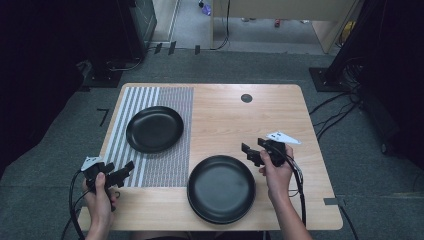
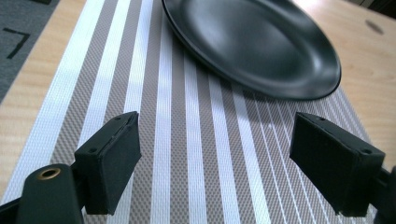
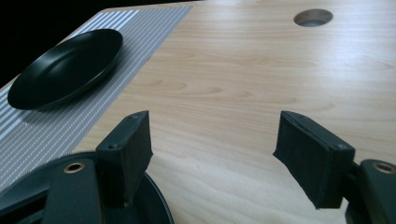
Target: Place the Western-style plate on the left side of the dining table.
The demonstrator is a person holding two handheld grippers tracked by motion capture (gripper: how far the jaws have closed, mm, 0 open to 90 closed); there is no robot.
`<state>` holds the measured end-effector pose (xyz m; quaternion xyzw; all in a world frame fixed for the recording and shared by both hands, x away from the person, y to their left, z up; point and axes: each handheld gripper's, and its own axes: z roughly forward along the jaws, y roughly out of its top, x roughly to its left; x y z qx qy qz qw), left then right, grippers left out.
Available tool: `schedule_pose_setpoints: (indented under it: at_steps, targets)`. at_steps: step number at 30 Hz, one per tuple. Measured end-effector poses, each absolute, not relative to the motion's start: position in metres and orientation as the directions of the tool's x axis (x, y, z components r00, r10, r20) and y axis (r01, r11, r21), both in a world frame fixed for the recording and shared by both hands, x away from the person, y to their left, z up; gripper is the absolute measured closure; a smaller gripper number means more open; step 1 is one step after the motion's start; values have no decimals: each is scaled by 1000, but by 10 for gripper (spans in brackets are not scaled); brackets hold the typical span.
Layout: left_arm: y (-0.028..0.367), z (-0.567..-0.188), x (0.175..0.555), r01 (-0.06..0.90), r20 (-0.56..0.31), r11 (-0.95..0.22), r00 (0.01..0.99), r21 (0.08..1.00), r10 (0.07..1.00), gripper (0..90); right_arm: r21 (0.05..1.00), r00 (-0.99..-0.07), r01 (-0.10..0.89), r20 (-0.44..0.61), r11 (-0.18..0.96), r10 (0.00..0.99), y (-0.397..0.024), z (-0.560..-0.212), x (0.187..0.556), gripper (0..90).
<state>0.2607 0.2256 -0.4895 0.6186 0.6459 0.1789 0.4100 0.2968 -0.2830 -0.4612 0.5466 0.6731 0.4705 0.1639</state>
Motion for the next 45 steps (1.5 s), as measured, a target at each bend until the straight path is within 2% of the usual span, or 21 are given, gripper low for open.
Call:
schedule_pose_setpoints:
  at_steps: [14,20,30,38,45]
  targets:
    - [231,-498,236,665,-205,84,107,742,973,144,809,-283,584,284,-70,916,-346,-478,261,256]
    - [235,-504,226,670,-154,37,117,741,981,137,792,-222,601,292,-105,930,-375,-494,243,255]
    - [249,-509,214,675,-112,15,101,738,989,137,779,-154,616,267,-118,951,-418,-507,223,229]
    - [256,-514,210,679,-102,13,90,734,991,131,755,-126,648,238,-102,963,-433,-516,212,166]
    - [248,-518,210,678,-24,-69,126,732,992,94,741,-89,669,168,-66,982,-437,-523,208,137]
